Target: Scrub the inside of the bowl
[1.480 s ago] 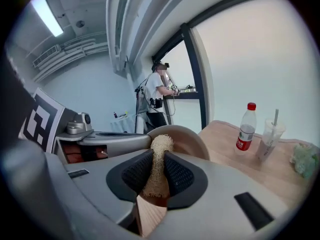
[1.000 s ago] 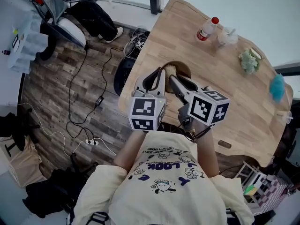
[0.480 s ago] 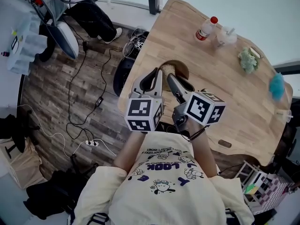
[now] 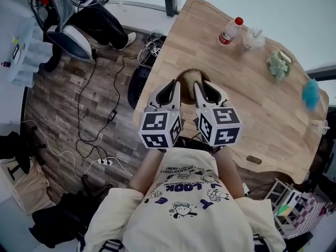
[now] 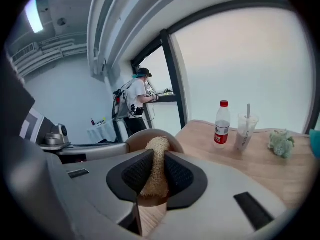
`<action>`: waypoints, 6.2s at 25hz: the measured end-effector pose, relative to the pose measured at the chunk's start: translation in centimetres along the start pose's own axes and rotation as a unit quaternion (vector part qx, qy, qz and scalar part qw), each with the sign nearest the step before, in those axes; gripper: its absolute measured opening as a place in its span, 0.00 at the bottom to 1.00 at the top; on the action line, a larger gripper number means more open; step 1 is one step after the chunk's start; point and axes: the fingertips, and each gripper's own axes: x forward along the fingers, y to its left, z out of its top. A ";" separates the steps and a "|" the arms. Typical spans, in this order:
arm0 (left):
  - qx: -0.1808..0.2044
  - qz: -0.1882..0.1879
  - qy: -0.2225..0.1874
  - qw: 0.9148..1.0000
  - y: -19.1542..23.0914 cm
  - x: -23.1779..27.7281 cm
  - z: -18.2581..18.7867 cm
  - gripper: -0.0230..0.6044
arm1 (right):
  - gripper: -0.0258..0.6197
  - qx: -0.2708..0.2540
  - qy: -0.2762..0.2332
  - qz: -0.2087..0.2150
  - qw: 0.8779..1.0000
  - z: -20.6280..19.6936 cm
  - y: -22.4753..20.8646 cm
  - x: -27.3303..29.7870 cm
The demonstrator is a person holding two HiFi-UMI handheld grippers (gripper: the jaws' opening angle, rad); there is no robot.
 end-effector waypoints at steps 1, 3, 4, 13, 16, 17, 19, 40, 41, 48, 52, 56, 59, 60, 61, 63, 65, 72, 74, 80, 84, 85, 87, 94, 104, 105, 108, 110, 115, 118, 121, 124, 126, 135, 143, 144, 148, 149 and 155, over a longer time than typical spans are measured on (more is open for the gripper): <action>-0.001 0.001 0.001 1.000 -0.1 0.0 -0.1 0.11 | 0.14 -0.003 -0.003 -0.004 1.000 0.2 -0.1 -0.2; -0.001 0.007 0.002 1.000 0.0 -0.1 -0.2 0.11 | 0.14 -0.004 -0.011 -0.008 1.000 0.4 -0.2 -0.5; -0.001 0.012 0.004 1.000 0.1 -0.1 -0.3 0.11 | 0.14 -0.002 -0.016 -0.011 1.000 0.5 -0.2 -0.7; -0.020 0.034 0.008 0.999 2.1 -0.3 -0.2 0.11 | 0.14 0.019 -0.055 -0.019 0.998 1.8 -0.7 -2.0; -0.021 0.028 0.009 0.999 1.9 -0.2 -0.2 0.11 | 0.14 0.013 -0.055 -0.015 0.998 1.9 -0.4 -1.7; -0.018 0.026 0.010 0.999 1.7 -0.1 -0.3 0.11 | 0.14 0.010 -0.056 -0.014 0.998 1.9 -0.3 -1.6; -0.014 0.019 0.013 1.000 1.1 0.0 -0.4 0.11 | 0.14 0.006 -0.056 -0.008 0.998 1.9 0.0 -1.3; 0.032 -0.005 0.029 0.999 -0.2 0.7 -0.1 0.11 | 0.14 -0.096 -0.028 0.026 0.995 1.8 2.0 -0.6; 0.033 -0.005 0.030 0.999 -0.2 0.7 -0.1 0.11 | 0.14 -0.095 -0.028 0.019 0.995 1.8 1.6 -0.6; 0.034 0.003 0.013 0.999 0.2 0.7 0.7 0.11 | 0.14 -0.063 -0.028 -0.014 0.998 1.8 -1.2 -0.9; 0.035 0.006 0.004 0.999 0.3 0.6 1.4 0.12 | 0.14 -0.026 -0.024 -0.009 0.999 1.5 -1.6 -0.7; 0.039 0.005 -0.005 0.999 0.5 0.7 1.9 0.12 | 0.14 0.016 -0.014 -0.001 1.000 0.9 -1.6 -0.4; 0.039 0.004 -0.012 0.999 0.4 0.6 2.1 0.13 | 0.14 0.048 -0.003 0.007 0.999 0.2 -1.6 -0.1; 0.040 0.004 -0.013 0.999 0.4 0.6 2.1 0.13 | 0.14 0.059 0.000 0.010 0.998 0.0 -1.5 0.0; 0.039 0.004 -0.014 0.999 0.4 0.5 2.2 0.13 | 0.14 0.069 0.002 0.013 0.998 -0.2 -1.5 0.1; 0.038 0.003 -0.016 0.999 0.3 0.5 2.2 0.13 | 0.14 0.093 0.004 0.018 0.995 -0.4 -1.4 0.2; 0.038 0.003 -0.019 0.999 0.3 0.5 2.2 0.13 | 0.14 0.124 0.005 0.026 0.992 -0.6 -1.3 0.2; 0.032 0.006 -0.025 0.999 0.5 0.5 2.2 0.13 | 0.14 0.269 0.005 0.082 0.960 -1.4 -0.4 0.7; 0.030 0.003 -0.025 0.999 0.4 0.6 2.2 0.13 | 0.14 0.306 0.002 0.099 0.947 -1.4 0.1 0.7; 0.033 0.002 -0.023 0.999 -0.1 0.7 2.0 0.13 | 0.14 0.326 -0.016 0.118 0.938 -0.2 1.8 0.6; 0.032 0.004 -0.025 0.999 0.0 0.6 2.1 0.13 | 0.14 0.295 -0.008 0.112 0.949 -0.3 2.0 0.6; 0.032 0.004 -0.026 0.999 0.0 0.6 2.1 0.13 | 0.14 0.280 -0.004 0.107 0.954 -0.4 2.0 0.6; 0.028 0.004 -0.025 0.999 0.0 0.6 2.1 0.13 | 0.14 0.240 0.003 0.096 0.966 -0.7 1.9 0.7; 0.015 0.006 -0.020 1.000 0.5 0.5 1.7 0.13 | 0.14 0.028 0.029 0.013 0.999 -1.1 0.6 1.0; 0.008 -0.006 -0.013 1.000 0.0 0.5 1.3 0.12 | 0.14 -0.061 0.013 -0.065 0.996 0.4 -1.6 0.5; 0.008 -0.008 -0.011 1.000 -0.1 0.6 1.2 0.12 | 0.14 -0.064 0.009 -0.067 0.996 0.6 -1.7 0.4; 0.009 -0.015 -0.008 1.000 -0.4 0.7 1.1 0.12 | 0.14 -0.067 -0.014 -0.062 0.996 1.3 -1.2 0.2; 0.009 -0.019 -0.007 1.000 -0.6 0.8 1.0 0.12 | 0.14 -0.066 -0.031 -0.048 0.996 1.8 -0.6 0.2; 0.012 -0.025 -0.007 1.000 -1.1 1.0 1.1 0.12 | 0.14 -0.074 -0.047 -0.012 0.996 2.6 0.8 0.2; 0.014 -0.029 -0.006 0.999 -1.1 1.1 1.3 0.12 | 0.14 -0.065 -0.047 0.006 0.997 2.6 1.4 0.2; 0.017 -0.029 -0.006 0.999 -1.1 1.2 1.3 0.12 | 0.14 -0.037 -0.045 0.027 0.998 2.6 1.9 0.3; 0.016 -0.027 -0.010 0.999 -1.1 1.2 1.3 0.12 | 0.14 -0.021 -0.042 0.042 0.998 2.3 2.3 0.3; 0.017 -0.024 -0.013 0.999 -1.0 1.2 1.4 0.12 | 0.14 -0.022 -0.038 0.046 0.998 2.0 2.7 0.3; 0.017 -0.013 -0.012 1.000 -0.1 1.0 1.4 0.12 | 0.14 -0.104 0.013 0.028 0.994 0.2 2.8 0.8; 0.009 -0.008 -0.014 1.000 0.5 0.5 1.4 0.12 | 0.14 -0.189 0.021 -0.038 0.981 0.6 1.0 0.9; 0.007 -0.007 -0.013 1.000 0.6 0.5 1.4 0.12 | 0.14 -0.194 0.021 -0.045 0.980 0.7 0.8 0.9; 0.002 -0.004 -0.012 1.000 0.7 0.5 1.2 0.12 | 0.14 -0.199 0.019 -0.058 0.978 1.1 0.1 0.8; 0.001 -0.003 -0.010 1.000 0.8 0.5 1.1 0.12 | 0.14 -0.197 0.018 -0.057 0.978 1.1 0.0 0.8; -0.006 0.003 0.003 1.000 1.0 0.8 0.2 0.12 | 0.14 -0.183 -0.001 -0.058 0.981 1.6 -0.2 0.2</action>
